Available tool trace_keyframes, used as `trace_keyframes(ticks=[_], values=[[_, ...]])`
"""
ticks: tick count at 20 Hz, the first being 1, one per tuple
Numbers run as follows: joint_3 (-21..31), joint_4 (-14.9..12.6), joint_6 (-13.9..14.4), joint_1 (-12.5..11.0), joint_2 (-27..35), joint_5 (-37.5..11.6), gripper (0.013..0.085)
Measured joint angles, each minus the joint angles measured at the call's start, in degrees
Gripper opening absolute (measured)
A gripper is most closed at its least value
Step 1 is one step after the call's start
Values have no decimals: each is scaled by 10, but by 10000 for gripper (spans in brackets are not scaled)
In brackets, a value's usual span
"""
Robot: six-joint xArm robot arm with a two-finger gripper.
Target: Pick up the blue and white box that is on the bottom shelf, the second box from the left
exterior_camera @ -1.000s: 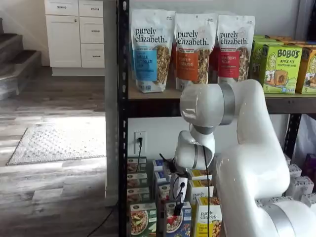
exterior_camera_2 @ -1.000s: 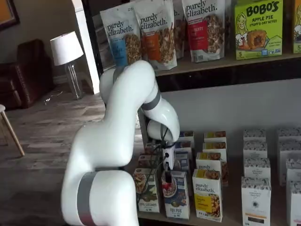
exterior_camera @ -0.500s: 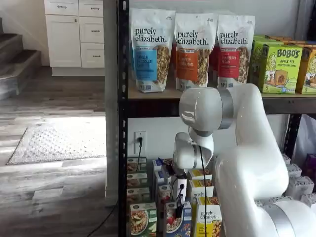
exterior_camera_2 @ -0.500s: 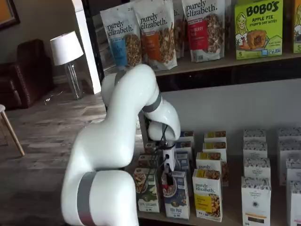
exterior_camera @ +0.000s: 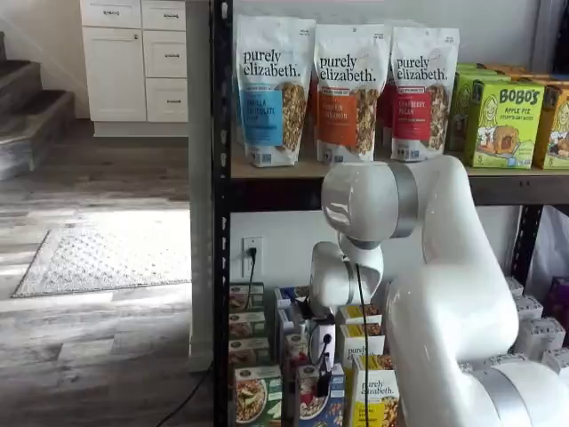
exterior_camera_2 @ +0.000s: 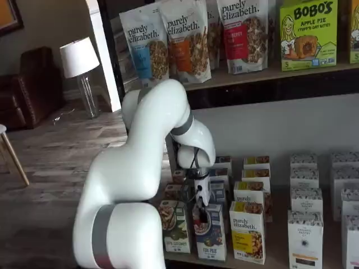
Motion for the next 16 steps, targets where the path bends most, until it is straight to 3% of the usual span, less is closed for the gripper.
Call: trace_keyframes(ticks=[4,6,8,12,16], values=[[2,4,-4,0,3,-7,850],[3,10,-9,0,4,-9,770],[4,12,-11,0,5,-12,770],[3,15,-14,-1,6,-11,650],[3,17,-16,-1,6,-13,610]])
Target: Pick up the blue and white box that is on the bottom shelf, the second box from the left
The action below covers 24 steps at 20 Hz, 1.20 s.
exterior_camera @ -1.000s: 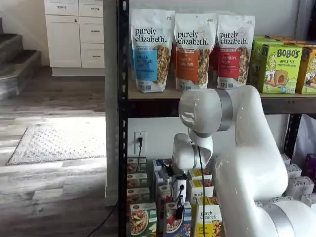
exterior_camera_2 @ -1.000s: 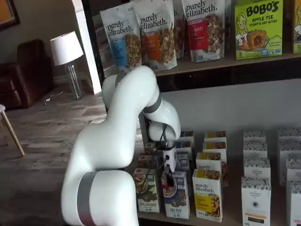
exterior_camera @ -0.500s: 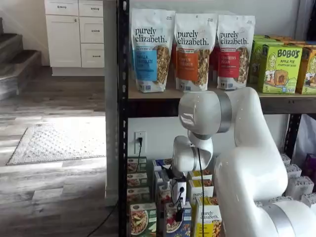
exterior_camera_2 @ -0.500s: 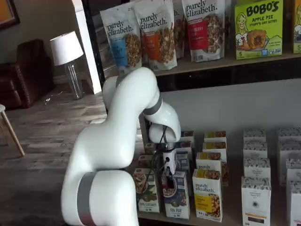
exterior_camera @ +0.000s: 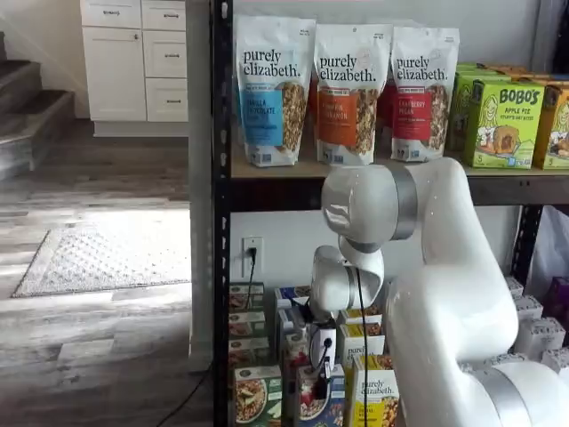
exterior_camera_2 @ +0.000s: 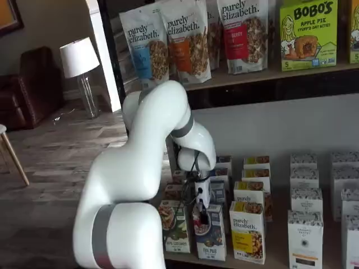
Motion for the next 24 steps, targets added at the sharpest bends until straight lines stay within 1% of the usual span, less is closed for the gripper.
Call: trace_keyframes(ticks=[1,2,3,4,6,11,16,20,24], values=[[0,1,-1,0,0,0,570],[0,1,-1,0,0,1,570],[0,0,-1,-1,0,2,530],[0,-1,1,-1,0,3,530],[1,-4,2,-1,-1,3,450],[9,-19,15,-1,-5,-7,450],[21,-27,23,1,-13,-6,450],[53,-32,29,2,-31,-21,450],[106,-24,22,3,-65,-44,450]])
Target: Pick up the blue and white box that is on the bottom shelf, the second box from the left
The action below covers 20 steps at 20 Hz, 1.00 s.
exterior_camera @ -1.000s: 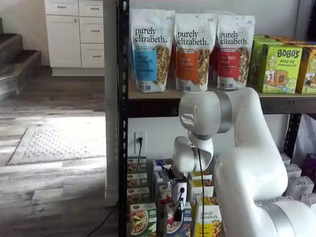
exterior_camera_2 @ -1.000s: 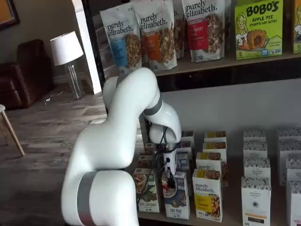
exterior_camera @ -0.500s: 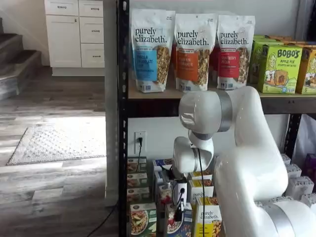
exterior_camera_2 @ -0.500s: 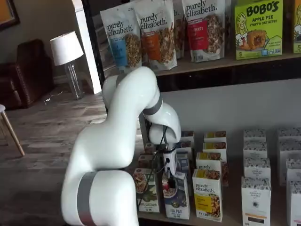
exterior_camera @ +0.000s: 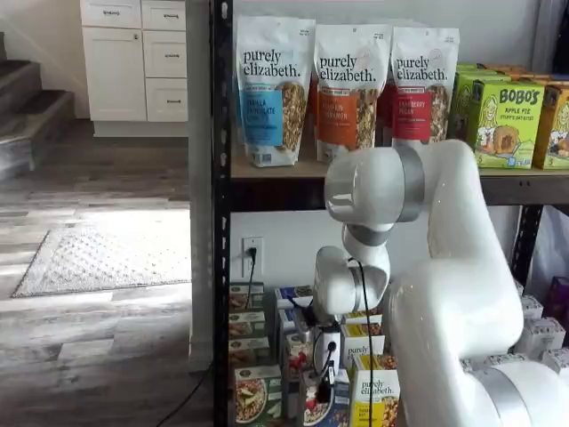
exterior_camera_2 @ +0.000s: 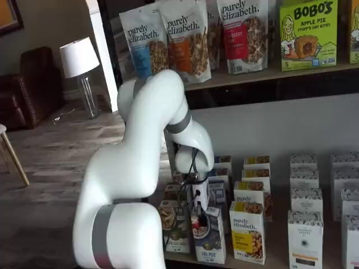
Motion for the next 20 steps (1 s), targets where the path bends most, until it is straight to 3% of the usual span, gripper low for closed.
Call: trace_keyframes(ticks=[10,18,20], values=[[130,5,4,9,-92,-34,450],[257,47,-15,29,-210,-37,450],[281,42,-4,35,-241,-28,450]])
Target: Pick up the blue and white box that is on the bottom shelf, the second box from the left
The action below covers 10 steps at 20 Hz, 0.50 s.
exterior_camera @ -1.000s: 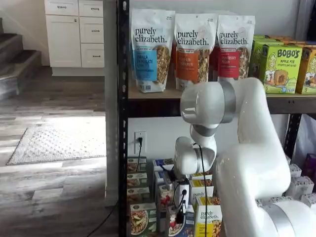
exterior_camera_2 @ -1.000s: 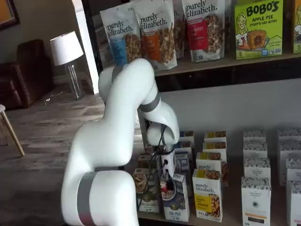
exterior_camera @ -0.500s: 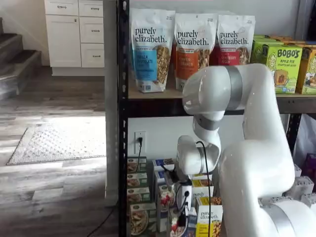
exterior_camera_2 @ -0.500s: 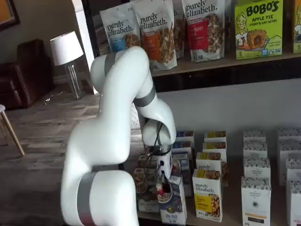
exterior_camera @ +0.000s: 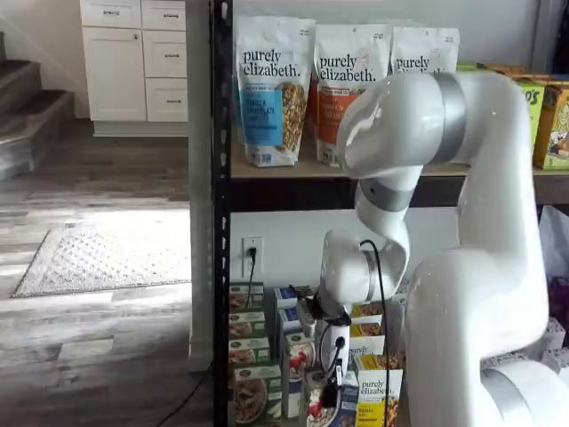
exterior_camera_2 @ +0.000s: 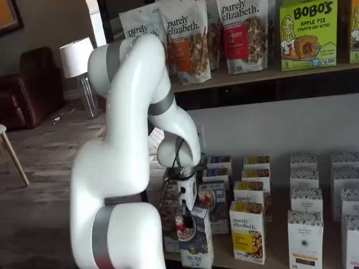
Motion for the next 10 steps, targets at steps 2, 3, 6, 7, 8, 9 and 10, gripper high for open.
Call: trace_keyframes(ticks=[2,3,6,7,8,9,10], values=[[17,-26,29,4,-23,7,450],[24,-40,44,7,-36,13,450],[45,-59,73,18,-74,37,450],[50,-57,74,22,-87,46,450],[57,-52,75,27,-104,59,450],[66,-46,76,33,-126,74,450],[74,-41,78,38,-147,90,450]])
